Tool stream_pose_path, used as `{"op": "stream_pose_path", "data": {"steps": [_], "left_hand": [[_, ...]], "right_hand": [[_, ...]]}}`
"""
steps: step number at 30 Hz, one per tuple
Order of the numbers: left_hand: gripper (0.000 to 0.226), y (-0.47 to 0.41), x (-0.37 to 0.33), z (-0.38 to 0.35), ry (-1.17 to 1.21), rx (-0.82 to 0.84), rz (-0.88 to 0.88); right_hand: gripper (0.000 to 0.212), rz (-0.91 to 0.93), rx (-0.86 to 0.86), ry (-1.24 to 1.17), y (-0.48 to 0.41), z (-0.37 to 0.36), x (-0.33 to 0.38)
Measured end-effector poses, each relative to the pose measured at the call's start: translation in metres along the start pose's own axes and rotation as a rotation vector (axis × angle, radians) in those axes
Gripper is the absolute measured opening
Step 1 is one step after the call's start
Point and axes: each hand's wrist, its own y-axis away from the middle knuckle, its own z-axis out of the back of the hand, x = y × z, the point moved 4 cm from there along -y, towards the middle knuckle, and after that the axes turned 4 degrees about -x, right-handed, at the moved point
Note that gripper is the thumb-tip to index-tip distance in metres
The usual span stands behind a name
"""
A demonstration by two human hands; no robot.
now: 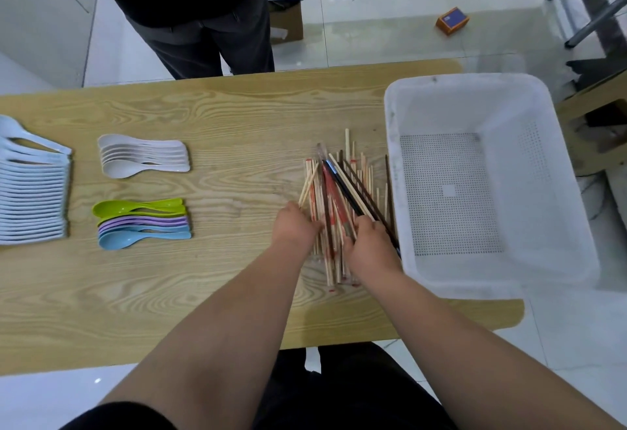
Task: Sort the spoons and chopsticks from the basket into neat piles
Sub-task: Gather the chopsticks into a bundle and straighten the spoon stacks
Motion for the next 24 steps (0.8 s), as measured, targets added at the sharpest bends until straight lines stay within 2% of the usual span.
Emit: {"op": "stream_pose_path", "data": {"steps": [4, 6, 12, 19, 24], "left_hand": [[0.028, 0.000, 0.002, 0.007, -0.043, -0.029, 0.010], [0.024, 0.003, 0.005, 0.007, -0.060, -0.040, 0.005], [0.053, 0.010, 0.008, -0.001, -0.070, -0.043, -0.004], [0.055, 0.011, 0.022, 0.003, -0.189, -0.022, -0.043], [0.034, 0.009, 0.027, 0.005, -0.250, 0.000, -0.040]], "right_hand": [[0.037, 0.048, 0.004, 0.025, 0.005, -0.002, 0.001], [0.041, 0.056, 0.015, 0.028, 0.007, -0.004, 0.001], [0.042, 0.058, 0.031, 0.067, 0.006, -0.003, 0.003], [0.048, 0.057, 0.041, 0.063, 0.006, -0.002, 0.003], [0.051, 0.165, -0.001, 0.109, 0.011, -0.005, 0.008]]}}
